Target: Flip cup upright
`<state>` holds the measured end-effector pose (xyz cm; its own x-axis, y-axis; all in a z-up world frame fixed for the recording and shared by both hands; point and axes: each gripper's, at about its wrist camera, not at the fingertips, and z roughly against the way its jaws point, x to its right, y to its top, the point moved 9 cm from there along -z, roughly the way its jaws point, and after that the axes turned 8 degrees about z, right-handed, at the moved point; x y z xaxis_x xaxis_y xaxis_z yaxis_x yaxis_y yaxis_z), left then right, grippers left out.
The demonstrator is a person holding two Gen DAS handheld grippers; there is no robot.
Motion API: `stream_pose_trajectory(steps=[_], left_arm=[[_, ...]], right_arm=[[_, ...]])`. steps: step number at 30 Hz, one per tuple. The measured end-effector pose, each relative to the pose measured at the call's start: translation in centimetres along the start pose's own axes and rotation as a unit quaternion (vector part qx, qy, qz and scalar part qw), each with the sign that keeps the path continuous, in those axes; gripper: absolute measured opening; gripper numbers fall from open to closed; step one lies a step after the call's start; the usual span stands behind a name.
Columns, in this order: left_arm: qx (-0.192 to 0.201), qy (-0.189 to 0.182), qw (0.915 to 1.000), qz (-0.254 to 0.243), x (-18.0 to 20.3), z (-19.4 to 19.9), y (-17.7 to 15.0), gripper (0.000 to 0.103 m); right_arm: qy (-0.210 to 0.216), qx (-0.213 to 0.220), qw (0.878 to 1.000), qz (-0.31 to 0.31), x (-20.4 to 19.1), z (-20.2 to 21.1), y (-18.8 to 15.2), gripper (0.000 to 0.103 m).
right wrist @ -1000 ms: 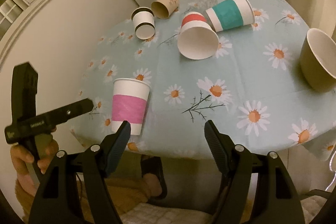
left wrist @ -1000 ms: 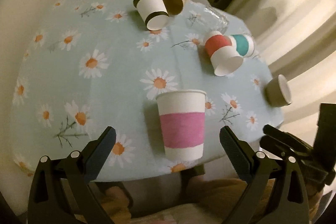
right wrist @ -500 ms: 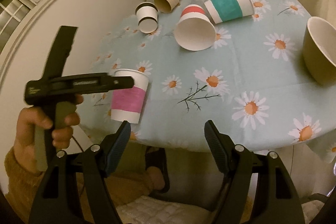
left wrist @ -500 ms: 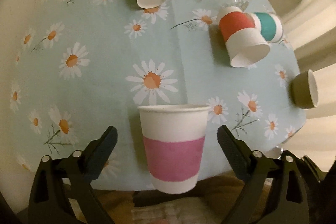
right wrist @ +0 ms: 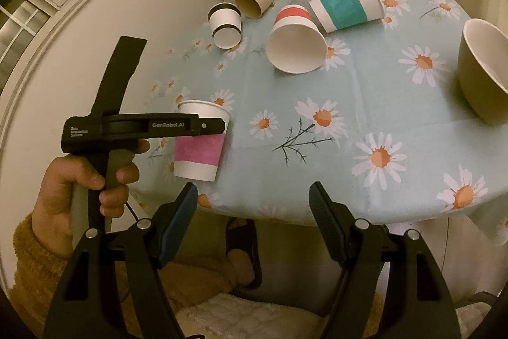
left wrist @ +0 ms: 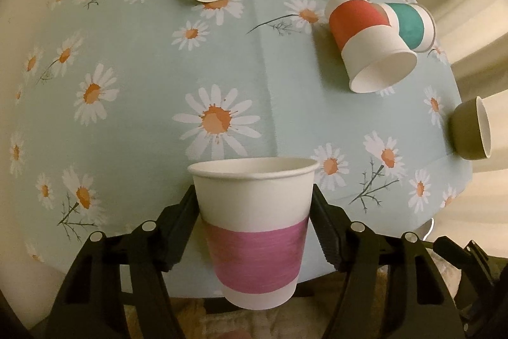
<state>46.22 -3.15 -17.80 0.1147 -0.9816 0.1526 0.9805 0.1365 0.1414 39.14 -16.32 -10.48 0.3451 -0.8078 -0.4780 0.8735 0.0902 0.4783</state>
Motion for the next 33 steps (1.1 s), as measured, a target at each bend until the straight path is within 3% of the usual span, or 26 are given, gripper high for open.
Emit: stream_pose_trajectory(steps=[8,14,18,21,26,33], left_arm=[[0.024,-0.019,0.9995,-0.001,-0.2,2.0,-0.4,0.065],[0.074,-0.035,0.9965,-0.015,-0.1,4.0,-1.1,0.065],[0.130,-0.038,0.9905,-0.022,0.3,5.7,-1.1,0.065],[0.181,-0.047,0.9821,-0.022,0.1,7.6,-1.4,0.065],[0.230,-0.072,0.9703,-0.015,0.1,9.3,-1.9,0.065],[0.321,-0.088,0.9427,-0.016,0.1,11.0,-2.6,0.065]], right_arm=[[-0.006,-0.004,1.000,-0.002,0.3,-0.3,0.0,0.072],[-0.010,-0.007,1.000,-0.001,0.4,-0.6,-0.2,0.072],[-0.014,-0.008,1.000,-0.002,0.5,-0.7,-0.3,0.072],[-0.020,-0.012,1.000,-0.004,0.9,-1.0,-0.5,0.072],[-0.031,-0.019,0.999,-0.007,1.4,-1.4,-0.8,0.072],[-0.044,-0.021,0.999,-0.011,2.0,-1.6,-1.0,0.072]])
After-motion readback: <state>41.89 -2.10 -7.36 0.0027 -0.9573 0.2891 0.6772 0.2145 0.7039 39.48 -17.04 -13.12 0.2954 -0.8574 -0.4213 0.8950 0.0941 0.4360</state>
